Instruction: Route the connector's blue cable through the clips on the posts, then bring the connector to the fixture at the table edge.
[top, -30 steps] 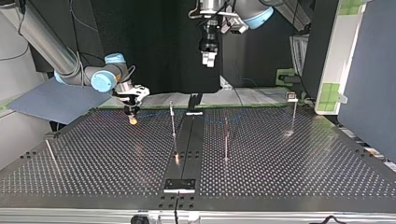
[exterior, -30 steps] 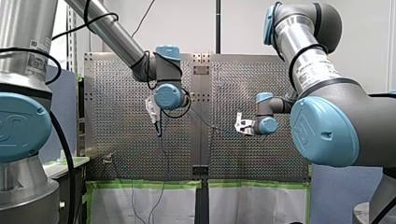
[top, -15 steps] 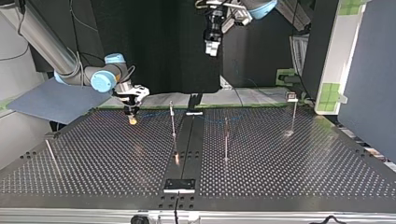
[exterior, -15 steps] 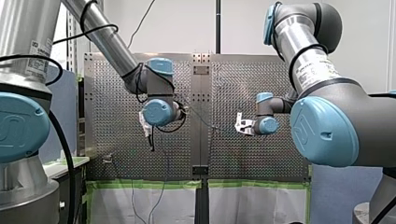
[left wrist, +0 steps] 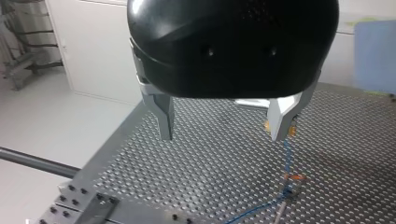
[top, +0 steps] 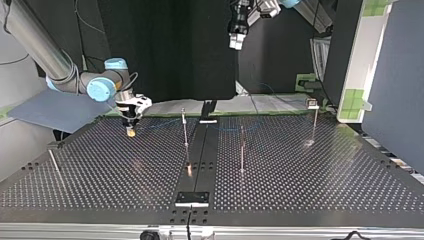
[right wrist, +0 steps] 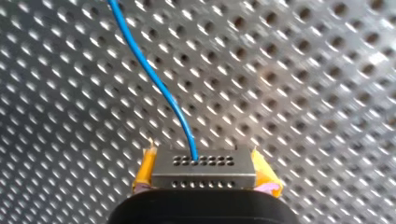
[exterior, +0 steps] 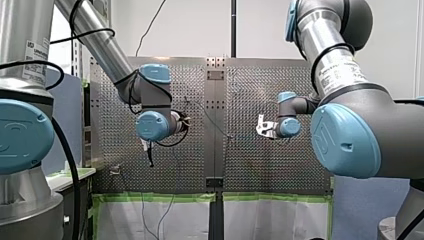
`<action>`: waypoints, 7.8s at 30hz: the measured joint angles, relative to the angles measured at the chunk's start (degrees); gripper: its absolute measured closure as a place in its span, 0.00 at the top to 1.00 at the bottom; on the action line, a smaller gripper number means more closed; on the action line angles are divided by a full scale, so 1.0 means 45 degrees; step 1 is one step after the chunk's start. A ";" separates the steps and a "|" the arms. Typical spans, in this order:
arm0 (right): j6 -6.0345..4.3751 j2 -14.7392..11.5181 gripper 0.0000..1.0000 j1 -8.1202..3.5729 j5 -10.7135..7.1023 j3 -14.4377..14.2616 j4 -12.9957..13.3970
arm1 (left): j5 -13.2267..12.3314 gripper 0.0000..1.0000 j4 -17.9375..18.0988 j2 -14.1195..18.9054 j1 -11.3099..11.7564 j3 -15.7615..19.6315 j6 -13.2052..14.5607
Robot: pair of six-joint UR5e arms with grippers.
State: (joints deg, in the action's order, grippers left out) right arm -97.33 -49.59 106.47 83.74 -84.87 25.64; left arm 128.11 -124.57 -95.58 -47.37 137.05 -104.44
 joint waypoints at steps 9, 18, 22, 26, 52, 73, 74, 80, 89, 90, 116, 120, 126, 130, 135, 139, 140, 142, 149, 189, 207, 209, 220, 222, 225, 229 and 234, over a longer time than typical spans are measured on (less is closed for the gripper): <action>-0.0114 -0.0935 0.00 -0.0040 0.0934 -0.0250 -0.0685 | -0.0007 1.00 -0.0092 -0.0004 0.0005 0.0719 -0.0034; 0.0250 -0.1926 0.00 -0.0064 0.1925 -0.0324 -0.0992 | 0.0002 1.00 -0.0095 -0.0014 -0.0001 0.0804 -0.0088; 0.0659 -0.2380 0.00 -0.0082 0.2380 -0.0320 -0.1238 | 0.0012 1.00 -0.0095 -0.0014 0.0000 0.0810 -0.0072; 0.1122 -0.2872 0.00 -0.0106 0.2872 -0.0316 -0.1542 | 0.0021 1.00 -0.0094 -0.0015 0.0003 0.0810 -0.0056; 0.2104 -0.5648 0.00 -0.1315 0.1869 -0.0571 -0.2081 | 0.0171 1.00 -0.0502 -0.0034 0.0229 0.0823 -0.0007; 0.1068 -0.5467 0.00 -0.3468 -0.0373 -0.1668 -0.0278 | 0.0309 1.00 -0.0921 -0.0035 0.0371 0.0822 0.0013; 0.1065 -0.5427 0.00 -0.3516 -0.0459 -0.1671 -0.0266 | 0.0335 1.00 -0.0945 -0.0035 0.0375 0.0819 0.0013; 0.1062 -0.5023 0.00 -0.3669 -0.0989 -0.1673 -0.0251 | 0.0422 1.00 -0.1050 -0.0034 0.0395 0.0821 0.0016; 0.1059 -0.4256 0.00 -0.3733 -0.1923 -0.1674 -0.0065 | 0.0563 1.00 -0.1294 -0.0034 0.0475 0.0814 0.0073; 0.1040 -0.4227 0.00 -0.3745 -0.2043 -0.1672 -0.0019 | 0.0603 1.00 -0.1340 -0.0034 0.0485 0.0814 0.0081; 0.1428 -0.4069 0.00 -0.4690 -0.4002 -0.1662 0.0142 | 0.0734 1.00 -0.1664 -0.0033 0.0566 0.0814 0.0124; 0.1512 -0.3994 0.00 -0.4857 -0.3912 -0.1664 0.0089 | 0.0738 1.00 -0.1671 -0.0034 0.0578 0.0812 0.0124; 0.1602 -0.3937 0.00 -0.5004 -0.3883 -0.1655 0.0162 | 0.0739 1.00 -0.1676 -0.0034 0.0617 0.0814 0.0124; 0.1690 -0.3909 0.00 -0.5022 -0.3903 -0.1655 0.0217 | 0.0721 1.00 -0.1677 -0.0035 0.0669 0.0816 0.0133; 0.1774 -0.3864 0.00 -0.5033 -0.3918 -0.1644 0.0246 | 0.0695 1.00 -0.1676 -0.0034 0.0716 0.0814 0.0148; 0.1832 -0.3763 0.00 -0.5035 -0.3919 -0.1597 0.0267 | 0.0680 1.00 -0.1677 -0.0034 0.0749 0.0813 0.0198; 0.1889 -0.3674 0.00 -0.5037 -0.3920 -0.1568 0.0261 | 0.0676 1.00 -0.1677 -0.0035 0.0756 0.0814 0.0214; 0.2018 -0.3514 0.00 -0.5035 -0.3920 -0.1532 0.0244 | 0.0668 1.00 -0.1682 -0.0034 0.0778 0.0815 0.0240; 0.2129 -0.3255 0.00 -0.4964 -0.4142 -0.1354 0.0416 | 0.0648 1.00 -0.1688 -0.0034 0.0825 0.0813 0.0260; 0.1720 -0.2906 0.00 -0.4827 -0.4448 -0.0659 0.0771 | 0.0641 1.00 -0.1822 -0.0034 0.0897 0.0820 0.0320; 0.1728 -0.2695 0.00 -0.4786 -0.4863 -0.0599 0.0772 | 0.0642 1.00 -0.1880 -0.0034 0.0909 0.0819 0.0319; 0.1721 -0.2666 0.00 -0.4786 -0.4869 -0.0590 0.0776 | 0.0642 1.00 -0.1883 -0.0034 0.0910 0.0819 0.0321; 0.1681 -0.2643 0.00 -0.4775 -0.4978 -0.0483 0.0780 | 0.0641 1.00 -0.1881 -0.0034 0.0931 0.0812 0.0376; 0.1674 -0.2639 0.00 -0.4770 -0.5000 -0.0467 0.0792 | 0.0641 1.00 -0.1878 -0.0034 0.0938 0.0812 0.0378; 0.1663 -0.2642 0.00 -0.4757 -0.5010 -0.0417 0.0789 | 0.0642 1.00 -0.1874 -0.0034 0.0951 0.0811 0.0389; 0.1660 -0.2634 0.00 -0.4738 -0.5012 -0.0360 0.0738 | 0.0642 1.00 -0.1881 -0.0034 0.0966 0.0816 0.0396; 0.1567 -0.2628 0.00 -0.4729 -0.5014 -0.0340 0.0742 | 0.0640 1.00 -0.1890 -0.0034 0.0972 0.0815 0.0398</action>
State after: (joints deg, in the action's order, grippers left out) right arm -90.28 -61.42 85.19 61.18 -86.40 28.98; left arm 130.99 -133.07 -95.74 -43.00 140.72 -102.65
